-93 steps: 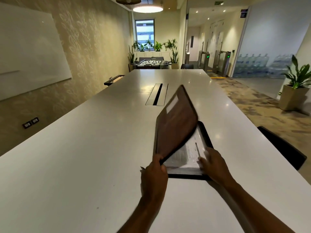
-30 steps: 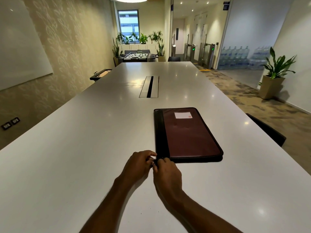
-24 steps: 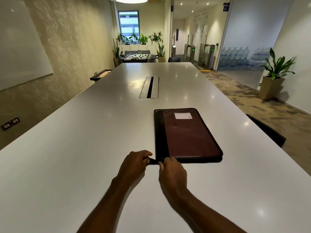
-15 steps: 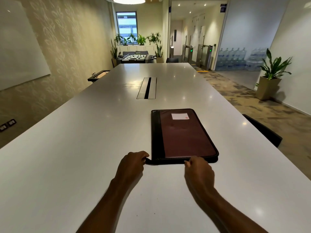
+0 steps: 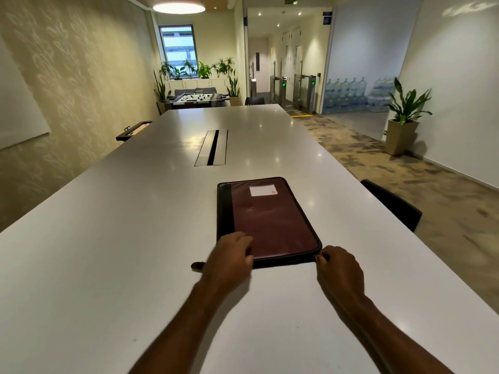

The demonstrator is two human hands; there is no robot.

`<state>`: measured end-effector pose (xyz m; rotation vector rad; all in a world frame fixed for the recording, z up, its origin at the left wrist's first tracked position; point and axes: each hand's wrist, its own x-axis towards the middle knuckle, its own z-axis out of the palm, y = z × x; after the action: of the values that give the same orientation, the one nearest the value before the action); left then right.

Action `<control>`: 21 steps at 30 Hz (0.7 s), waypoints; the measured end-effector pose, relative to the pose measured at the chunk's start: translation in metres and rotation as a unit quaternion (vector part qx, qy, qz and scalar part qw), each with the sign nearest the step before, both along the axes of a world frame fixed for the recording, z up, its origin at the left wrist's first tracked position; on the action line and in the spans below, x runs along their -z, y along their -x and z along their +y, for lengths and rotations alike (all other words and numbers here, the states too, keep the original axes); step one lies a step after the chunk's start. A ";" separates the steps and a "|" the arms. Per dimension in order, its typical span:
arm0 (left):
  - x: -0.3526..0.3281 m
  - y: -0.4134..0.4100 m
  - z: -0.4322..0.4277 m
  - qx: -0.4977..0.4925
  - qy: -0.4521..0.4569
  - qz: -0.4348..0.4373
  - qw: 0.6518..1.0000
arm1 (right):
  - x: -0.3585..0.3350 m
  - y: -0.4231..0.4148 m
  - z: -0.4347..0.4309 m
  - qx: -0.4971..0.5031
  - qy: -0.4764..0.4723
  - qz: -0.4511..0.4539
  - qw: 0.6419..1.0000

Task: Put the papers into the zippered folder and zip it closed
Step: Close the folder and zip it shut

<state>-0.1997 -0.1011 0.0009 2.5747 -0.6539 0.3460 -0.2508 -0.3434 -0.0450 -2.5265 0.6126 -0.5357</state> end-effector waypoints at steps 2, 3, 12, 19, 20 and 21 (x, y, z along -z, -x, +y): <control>0.005 -0.001 -0.032 0.031 -0.029 0.021 0.999 | 0.001 -0.001 -0.004 -0.007 0.004 0.001 1.000; 0.009 -0.003 -0.046 0.047 -0.049 0.024 0.997 | 0.000 -0.001 -0.005 -0.009 0.008 0.001 1.000; 0.038 -0.022 -0.104 0.124 -0.145 0.013 0.982 | -0.002 -0.002 -0.018 -0.056 0.102 -0.011 0.993; 0.043 -0.027 -0.102 0.128 -0.164 -0.015 0.978 | 0.001 -0.008 -0.024 -0.040 0.181 0.007 0.983; 0.042 -0.026 -0.102 0.128 -0.158 -0.018 0.979 | 0.000 -0.010 -0.026 -0.035 0.186 0.010 0.982; 0.042 -0.026 -0.102 0.128 -0.153 -0.020 0.980 | 0.000 -0.012 -0.027 -0.031 0.191 0.012 0.981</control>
<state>-0.1735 -0.2028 -0.0412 2.7269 -1.1158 0.2264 -0.2384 -0.3708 -0.0445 -2.9054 0.4721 -0.6531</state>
